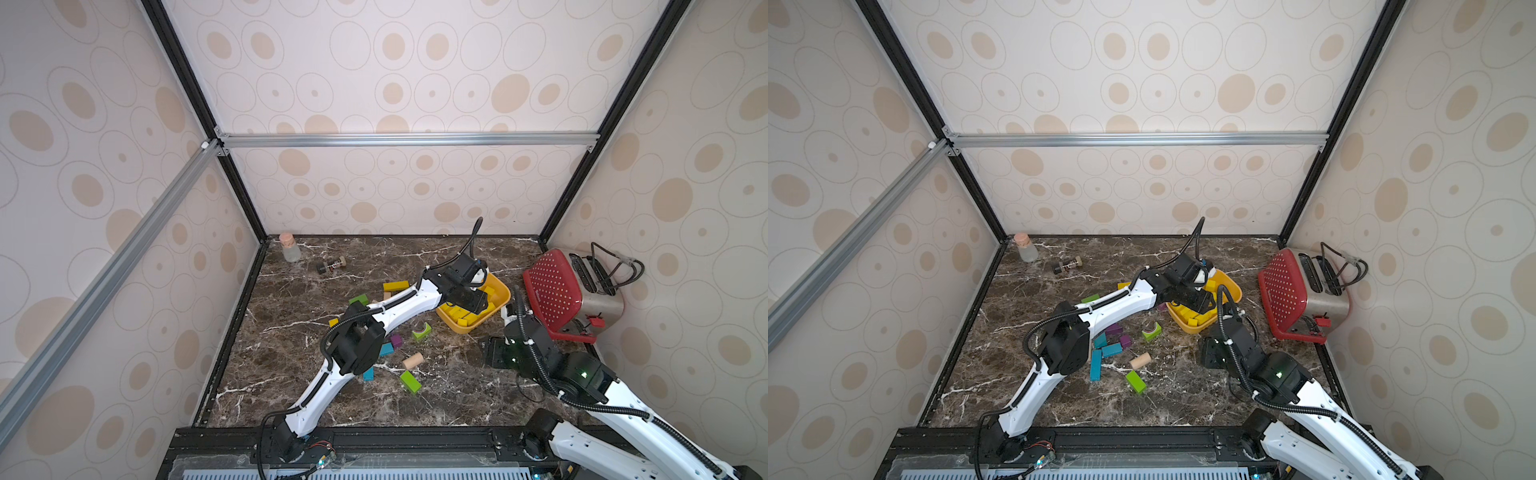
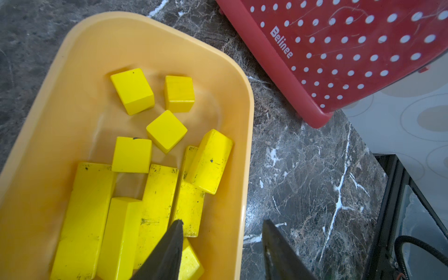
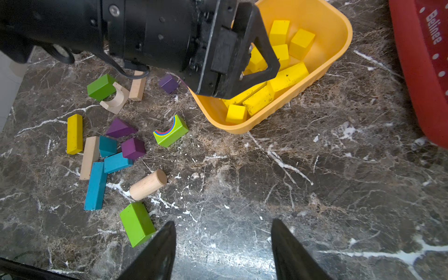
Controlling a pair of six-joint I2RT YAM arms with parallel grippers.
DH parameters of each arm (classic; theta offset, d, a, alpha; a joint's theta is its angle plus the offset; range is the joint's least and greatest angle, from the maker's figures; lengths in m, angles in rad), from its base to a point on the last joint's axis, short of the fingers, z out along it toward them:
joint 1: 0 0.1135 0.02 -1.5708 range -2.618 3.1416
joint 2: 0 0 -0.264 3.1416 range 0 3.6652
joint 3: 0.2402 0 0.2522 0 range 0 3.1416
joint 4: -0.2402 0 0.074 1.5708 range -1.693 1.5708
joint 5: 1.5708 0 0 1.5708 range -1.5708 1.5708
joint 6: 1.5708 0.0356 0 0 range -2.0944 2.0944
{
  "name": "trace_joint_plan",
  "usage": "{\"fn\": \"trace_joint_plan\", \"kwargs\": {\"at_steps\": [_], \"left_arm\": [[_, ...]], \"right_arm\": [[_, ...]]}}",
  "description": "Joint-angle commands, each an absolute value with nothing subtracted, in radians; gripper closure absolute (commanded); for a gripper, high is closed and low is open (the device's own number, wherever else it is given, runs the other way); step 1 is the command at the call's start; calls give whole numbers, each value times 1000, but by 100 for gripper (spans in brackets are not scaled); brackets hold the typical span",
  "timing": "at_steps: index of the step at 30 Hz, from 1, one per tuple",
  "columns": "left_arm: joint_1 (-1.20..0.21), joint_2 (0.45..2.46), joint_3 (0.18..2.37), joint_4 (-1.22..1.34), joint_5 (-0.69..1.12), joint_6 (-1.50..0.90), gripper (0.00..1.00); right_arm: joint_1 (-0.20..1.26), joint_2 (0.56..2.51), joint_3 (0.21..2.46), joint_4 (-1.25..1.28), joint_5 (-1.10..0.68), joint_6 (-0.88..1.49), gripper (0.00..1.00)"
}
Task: Pick out the yellow building blocks
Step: Place the building block in the storage box.
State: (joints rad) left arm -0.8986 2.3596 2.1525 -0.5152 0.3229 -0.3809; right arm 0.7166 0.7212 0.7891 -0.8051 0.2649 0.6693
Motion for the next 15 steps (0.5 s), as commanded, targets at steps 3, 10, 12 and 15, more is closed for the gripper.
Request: {"fn": "trace_joint_plan", "kwargs": {"at_steps": [3,10,12,15], "left_arm": [[-894,2260,2108,-537,274,-323,48],[-848,2155,2002,-535,230,-319,48],[-829,2114,1956,-525,211,-316,48],[-794,2049,1891,-516,181,-312,48]], "right_arm": [[712,770,799,-743,229,662,37],[711,886,849,-650,192,604,37],[712,926,869,-625,178,585,38],[712,992,900,-592,149,559,38]]}}
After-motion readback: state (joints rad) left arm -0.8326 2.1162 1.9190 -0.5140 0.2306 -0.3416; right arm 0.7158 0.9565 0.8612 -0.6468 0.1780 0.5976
